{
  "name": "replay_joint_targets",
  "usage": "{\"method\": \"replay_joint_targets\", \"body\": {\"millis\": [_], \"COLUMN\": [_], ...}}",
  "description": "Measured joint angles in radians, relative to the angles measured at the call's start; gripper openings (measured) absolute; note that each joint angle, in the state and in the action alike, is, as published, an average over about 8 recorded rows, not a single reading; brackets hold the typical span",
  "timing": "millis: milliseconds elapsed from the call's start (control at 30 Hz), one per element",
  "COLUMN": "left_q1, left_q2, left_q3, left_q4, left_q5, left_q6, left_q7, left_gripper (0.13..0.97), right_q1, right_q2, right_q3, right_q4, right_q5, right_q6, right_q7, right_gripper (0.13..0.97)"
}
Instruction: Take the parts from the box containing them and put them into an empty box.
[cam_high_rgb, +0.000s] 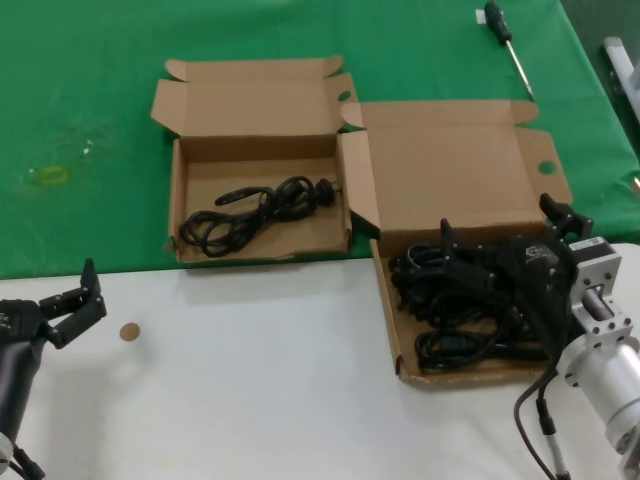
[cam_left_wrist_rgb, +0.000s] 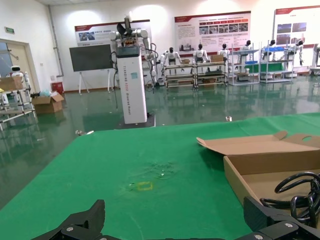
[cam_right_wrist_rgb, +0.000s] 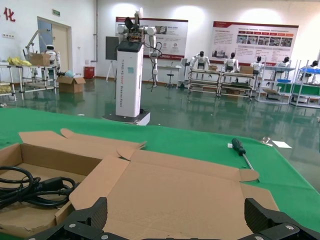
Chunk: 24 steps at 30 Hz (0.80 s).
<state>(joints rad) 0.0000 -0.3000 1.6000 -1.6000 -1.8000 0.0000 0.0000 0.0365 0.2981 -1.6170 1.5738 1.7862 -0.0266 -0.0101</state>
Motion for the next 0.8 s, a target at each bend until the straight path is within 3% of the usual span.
{"method": "replay_joint_targets", "body": {"millis": [800], "left_q1": [0.000], "left_q2": [0.000], "left_q3": [0.000], "left_q4": [0.000], "left_q5": [0.000], "left_q6": [0.000], "left_q7": [0.000], "left_gripper": [0.966], "right_q1": [0.000], "right_q2": [0.000], "right_q3": [0.000], "right_q4": [0.000], "right_q5": [0.000], "right_q6": [0.000], "right_q7": [0.000], "right_gripper": [0.966]}}
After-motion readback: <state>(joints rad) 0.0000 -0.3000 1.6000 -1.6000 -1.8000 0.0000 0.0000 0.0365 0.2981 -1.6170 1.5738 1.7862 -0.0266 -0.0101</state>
